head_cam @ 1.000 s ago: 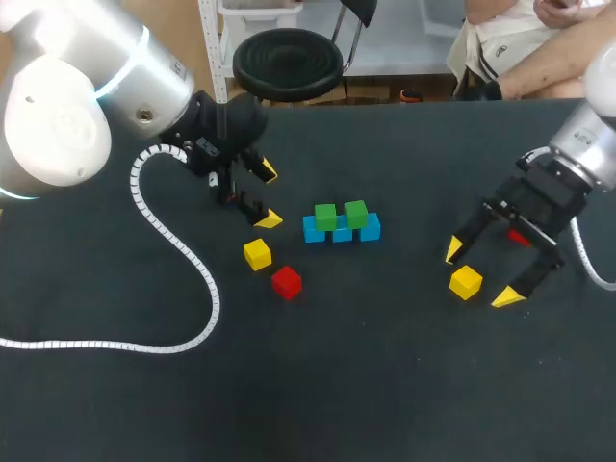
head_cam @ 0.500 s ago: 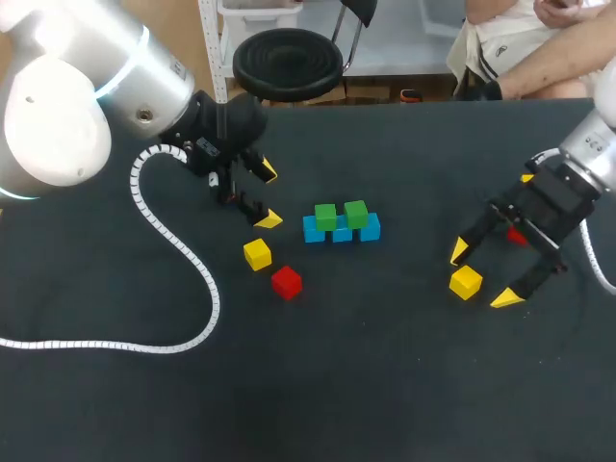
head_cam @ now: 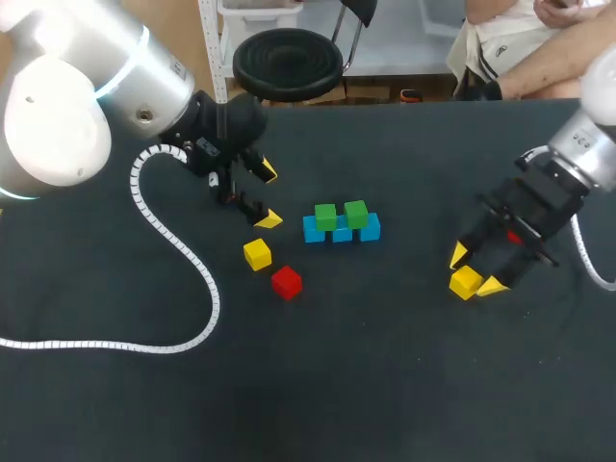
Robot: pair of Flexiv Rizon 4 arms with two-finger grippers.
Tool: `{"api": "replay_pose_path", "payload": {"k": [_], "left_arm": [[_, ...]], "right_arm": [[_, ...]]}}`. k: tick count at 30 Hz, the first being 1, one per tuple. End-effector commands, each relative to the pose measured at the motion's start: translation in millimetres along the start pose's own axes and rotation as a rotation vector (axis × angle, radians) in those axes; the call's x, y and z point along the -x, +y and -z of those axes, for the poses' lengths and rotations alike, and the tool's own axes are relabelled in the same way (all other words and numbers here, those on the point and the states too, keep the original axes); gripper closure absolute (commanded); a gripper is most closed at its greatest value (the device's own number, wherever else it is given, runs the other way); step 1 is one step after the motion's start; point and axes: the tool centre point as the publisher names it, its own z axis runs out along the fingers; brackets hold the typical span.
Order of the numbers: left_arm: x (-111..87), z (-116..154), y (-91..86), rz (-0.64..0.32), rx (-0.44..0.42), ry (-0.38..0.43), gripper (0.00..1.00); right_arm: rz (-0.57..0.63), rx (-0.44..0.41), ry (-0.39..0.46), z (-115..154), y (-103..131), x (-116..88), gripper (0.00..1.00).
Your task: Place the blue cubes, place green cubes on the blue cubes, place the yellow cubes on the green cubes, then place the red cubes on the yellow cubes, and place purple cube on the red cubes.
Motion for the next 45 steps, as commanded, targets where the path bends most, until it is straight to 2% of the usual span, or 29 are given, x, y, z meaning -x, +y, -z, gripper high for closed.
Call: {"api": "replay_pose_path", "payload": {"k": [1,3,5,10,16,22,32,37,41,45], "left_arm": [[-0.9,0.2,0.2,-0.002,0.0,-0.002,0.0],[-0.9,0.2,0.2,-0.002,0.0,-0.002,0.0],[-0.9,0.2,0.2,-0.002,0.0,-0.002,0.0],[-0.9,0.2,0.2,-0.002,0.0,-0.002,0.0],[-0.9,0.2,0.2,-0.002,0.0,-0.002,0.0],[-0.9,0.2,0.2,-0.002,0.0,-0.002,0.0],[-0.9,0.2,0.2,-0.002,0.0,-0.002,0.0],[-0.9,0.2,0.2,-0.002,0.0,-0.002,0.0],[-0.9,0.2,0.2,-0.002,0.0,-0.002,0.0],[-0.9,0.2,0.2,-0.002,0.0,-0.002,0.0]], "right_arm": [[-0.005,0.003,0.003,-1.8,-2.8,-1.1,0.62],[-0.009,-0.005,0.008,-2.2,-2.9,-1.3,0.74],[-0.016,-0.017,0.02,-2.5,-2.9,-1.2,1.0],[-0.048,-0.076,0.025,3.2,-4.6,5.7,1.0],[-0.239,-0.14,0.011,12.0,-19.4,24.9,1.0],[-0.323,-0.218,-0.017,20.9,-40.6,45.6,1.0],[-0.321,-0.258,0.034,27.6,-92.5,73.0,1.0],[-0.294,-0.243,0.038,23.8,-124.2,83.3,1.0],[-0.253,-0.225,0.035,19.0,-146.7,99.4,1.0],[-0.259,-0.221,0.041,16.9,-154.2,104.6,1.0]]}}
